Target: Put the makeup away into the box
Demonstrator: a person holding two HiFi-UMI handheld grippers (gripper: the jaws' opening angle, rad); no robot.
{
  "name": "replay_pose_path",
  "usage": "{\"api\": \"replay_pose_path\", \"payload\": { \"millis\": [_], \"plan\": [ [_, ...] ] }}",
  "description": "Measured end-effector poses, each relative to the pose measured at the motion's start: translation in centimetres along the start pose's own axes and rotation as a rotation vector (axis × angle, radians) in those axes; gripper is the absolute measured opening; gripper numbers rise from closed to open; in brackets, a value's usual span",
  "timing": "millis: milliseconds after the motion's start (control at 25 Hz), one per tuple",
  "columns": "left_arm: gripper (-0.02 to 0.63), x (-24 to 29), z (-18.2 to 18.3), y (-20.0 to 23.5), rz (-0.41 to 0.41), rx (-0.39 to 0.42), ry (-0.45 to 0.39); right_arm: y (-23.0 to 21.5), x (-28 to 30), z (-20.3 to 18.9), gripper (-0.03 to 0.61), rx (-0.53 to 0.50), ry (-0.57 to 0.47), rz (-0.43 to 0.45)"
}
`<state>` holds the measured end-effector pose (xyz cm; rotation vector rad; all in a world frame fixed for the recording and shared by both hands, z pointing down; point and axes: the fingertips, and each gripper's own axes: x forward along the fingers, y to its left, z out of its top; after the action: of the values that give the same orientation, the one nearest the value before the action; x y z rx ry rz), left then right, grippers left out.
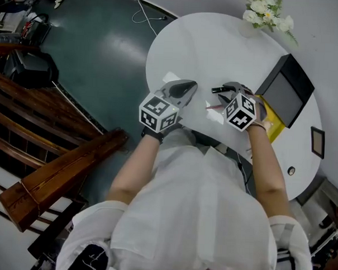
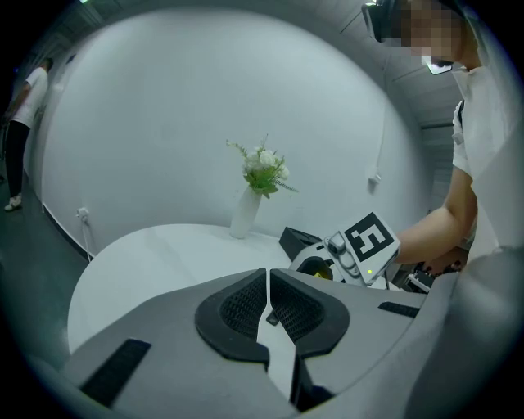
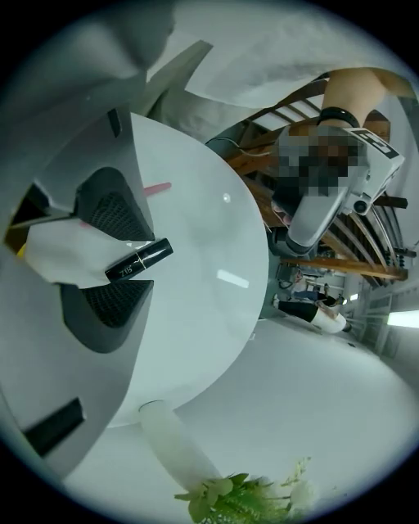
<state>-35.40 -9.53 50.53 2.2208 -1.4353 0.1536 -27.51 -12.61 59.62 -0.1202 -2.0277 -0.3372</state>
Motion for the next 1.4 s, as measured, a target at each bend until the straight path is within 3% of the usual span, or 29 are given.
{"api": "replay_pose_path", "payload": {
  "millis": [400, 480, 1040, 1400],
  "plan": [
    [0.025, -1.4, -0.2, 1.1, 0.0, 0.012, 0.01, 0.4, 3.0, -0.9, 0.135, -0.105, 0.097, 0.04],
    [0.025, -1.5, -0.4, 1.2, -0.001, 0.014, 0.015, 0.4, 3.2, -1.1, 0.11, -0.102, 0.105, 0.044],
    [0.025, -1.2, 0.4, -0.4, -0.048, 0.077, 0.035, 0.4, 2.0, -0.5, 0.092, 0.003, 0.077, -0.008],
    [0.025, 0.8, 0.9, -3.1, -0.117, 0.13, 0.056, -0.8, -2.8, -0.9, 0.092, 0.136, -0.001, -0.132]
  ]
}}
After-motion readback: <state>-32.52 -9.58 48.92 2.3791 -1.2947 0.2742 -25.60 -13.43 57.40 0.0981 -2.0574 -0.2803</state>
